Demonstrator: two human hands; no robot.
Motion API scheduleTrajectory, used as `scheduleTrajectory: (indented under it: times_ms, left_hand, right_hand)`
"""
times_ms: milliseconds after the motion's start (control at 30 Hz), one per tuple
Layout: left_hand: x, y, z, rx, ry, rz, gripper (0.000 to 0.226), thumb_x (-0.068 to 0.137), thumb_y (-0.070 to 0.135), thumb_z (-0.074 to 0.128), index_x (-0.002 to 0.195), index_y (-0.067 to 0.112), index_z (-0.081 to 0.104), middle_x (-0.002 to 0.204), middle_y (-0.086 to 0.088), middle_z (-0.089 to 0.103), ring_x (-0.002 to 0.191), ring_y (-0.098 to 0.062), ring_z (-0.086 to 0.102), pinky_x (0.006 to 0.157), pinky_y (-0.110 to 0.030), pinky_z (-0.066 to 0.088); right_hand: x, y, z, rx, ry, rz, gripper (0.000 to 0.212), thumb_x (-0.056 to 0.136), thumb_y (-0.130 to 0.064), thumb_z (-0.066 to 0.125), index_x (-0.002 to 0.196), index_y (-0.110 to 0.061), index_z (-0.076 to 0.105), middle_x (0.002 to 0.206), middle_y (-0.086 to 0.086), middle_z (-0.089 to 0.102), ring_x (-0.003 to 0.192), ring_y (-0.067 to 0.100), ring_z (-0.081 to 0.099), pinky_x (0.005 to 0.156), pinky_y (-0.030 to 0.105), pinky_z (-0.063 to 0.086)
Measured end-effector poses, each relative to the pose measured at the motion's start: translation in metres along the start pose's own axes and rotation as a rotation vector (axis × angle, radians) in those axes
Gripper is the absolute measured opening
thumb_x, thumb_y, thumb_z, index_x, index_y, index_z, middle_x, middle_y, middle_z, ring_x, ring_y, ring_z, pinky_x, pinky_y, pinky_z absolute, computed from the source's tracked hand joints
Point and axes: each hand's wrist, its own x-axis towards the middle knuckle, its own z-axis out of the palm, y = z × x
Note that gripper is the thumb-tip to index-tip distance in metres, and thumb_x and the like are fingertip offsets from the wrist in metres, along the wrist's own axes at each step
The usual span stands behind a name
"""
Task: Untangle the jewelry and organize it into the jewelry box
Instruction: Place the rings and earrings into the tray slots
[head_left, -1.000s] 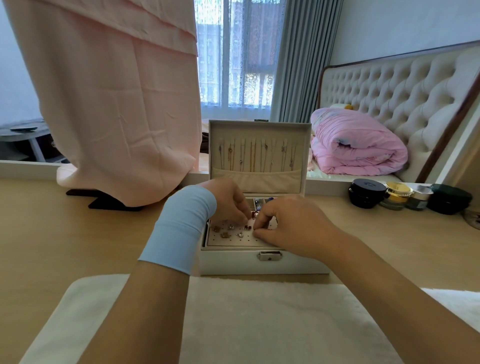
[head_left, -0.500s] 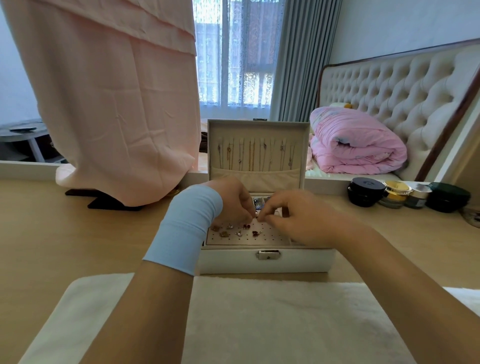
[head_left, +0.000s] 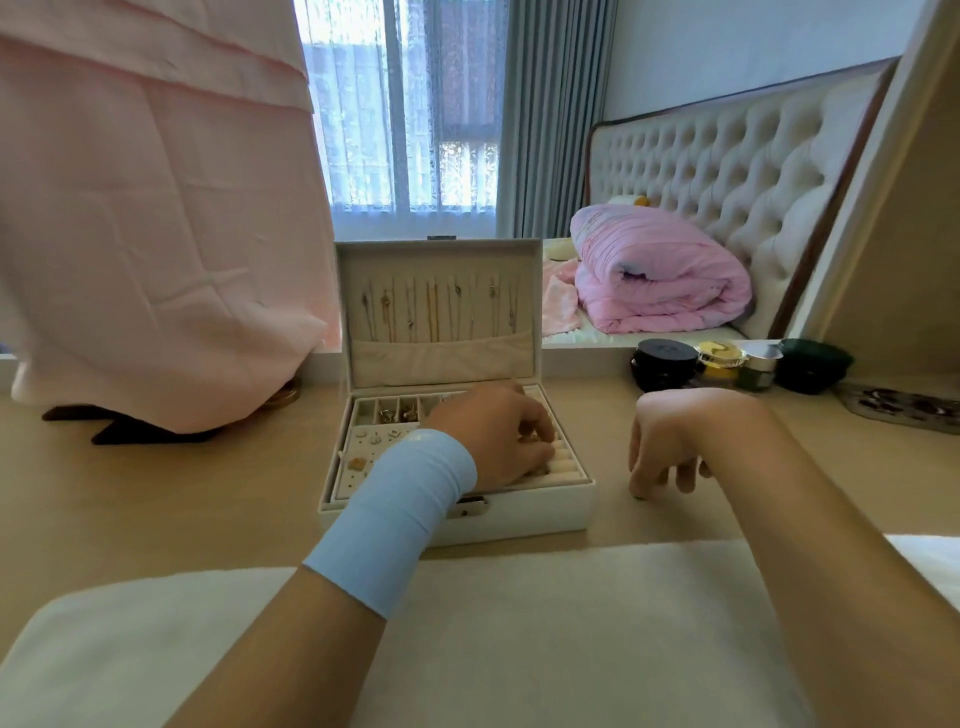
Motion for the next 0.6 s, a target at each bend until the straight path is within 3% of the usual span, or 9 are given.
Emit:
scheduleTrajectory:
  times_ms: [100,400,500,600]
  left_hand:
    - [0.0,0.0,0.001,-0.018,-0.007,0.005,0.018,0.088,0.044,0.062,0.103,0.037,0.07,0.103,0.012,0.056,0.089,-0.01,0.054,0.081,-0.03,0.048]
    - [-0.001,-0.01,-0.008,-0.186,0.053,-0.039,0.016,0.092,0.033,0.063,0.106,0.031,0.071,0.091,0.021,0.06,0.087,-0.001,0.056,0.084,-0.024,0.048]
    - [-0.002,-0.015,-0.012,-0.239,0.104,-0.035,0.015,0.091,0.031,0.064,0.106,0.033,0.07,0.091,0.021,0.061,0.087,0.001,0.056,0.082,-0.02,0.046]
    - [-0.003,-0.022,-0.02,-0.334,0.203,-0.016,0.016,0.088,0.03,0.069,0.103,0.036,0.067,0.089,0.019,0.067,0.086,0.002,0.061,0.079,-0.017,0.047]
  right_hand:
    - [0.006,0.0,0.005,0.04,-0.001,-0.005,0.027,0.079,-0.021,0.084,0.101,-0.008,0.074,0.087,0.005,0.078,0.078,0.02,0.076,0.076,0.036,0.063]
    - [0.01,-0.002,0.003,0.199,0.182,-0.147,0.009,0.084,-0.015,0.08,0.092,-0.017,0.076,0.088,0.008,0.074,0.079,0.022,0.072,0.063,0.03,0.061]
    - [-0.001,-0.012,-0.009,0.399,0.377,-0.277,0.011,0.084,-0.019,0.081,0.092,-0.022,0.075,0.087,0.002,0.074,0.07,0.016,0.071,0.052,0.023,0.052]
    - [-0.019,-0.035,-0.012,0.703,0.487,-0.496,0.016,0.081,-0.015,0.083,0.094,-0.017,0.074,0.08,-0.001,0.073,0.055,0.012,0.065,0.045,0.016,0.044]
